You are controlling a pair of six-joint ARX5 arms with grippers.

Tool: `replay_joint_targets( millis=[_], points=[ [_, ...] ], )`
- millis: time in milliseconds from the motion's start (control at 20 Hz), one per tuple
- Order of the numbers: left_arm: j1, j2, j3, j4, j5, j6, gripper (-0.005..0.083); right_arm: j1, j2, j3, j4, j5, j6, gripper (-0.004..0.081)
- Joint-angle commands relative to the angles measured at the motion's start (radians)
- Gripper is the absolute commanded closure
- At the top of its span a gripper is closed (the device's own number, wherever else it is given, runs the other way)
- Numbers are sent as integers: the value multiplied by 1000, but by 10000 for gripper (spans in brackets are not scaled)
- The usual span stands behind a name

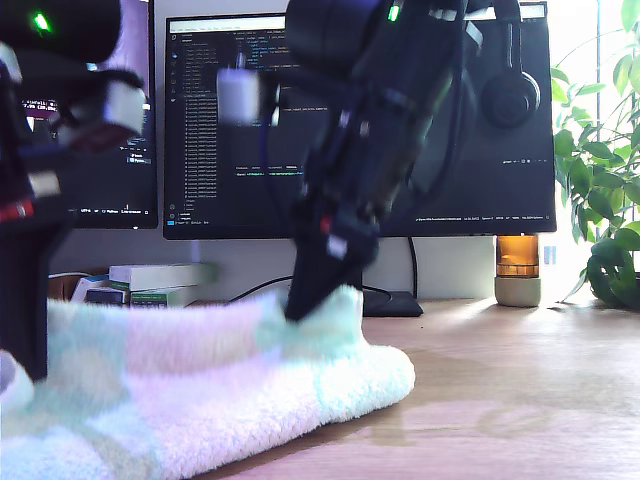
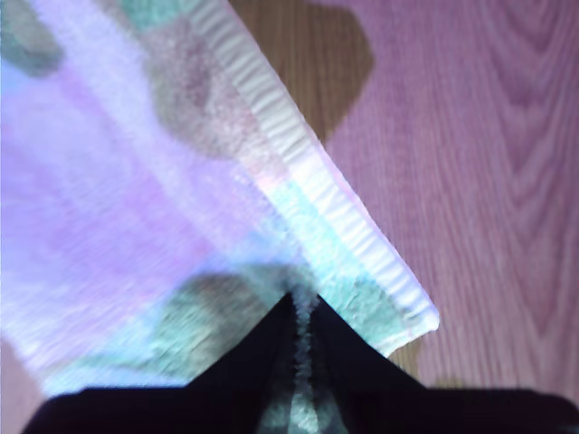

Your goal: Fold the tea towel to a neat square and place it to the right

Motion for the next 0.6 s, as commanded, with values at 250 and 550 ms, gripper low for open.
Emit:
replay_joint_targets(
  millis=[250, 550],
  points=[
    [2, 13, -16, 27, -102, -4, 531, 2, -3, 2, 51, 0, 27, 609],
    [7, 13, -16, 14, -137, -3, 482, 2, -3, 9, 50, 43, 28, 552]
  ],
)
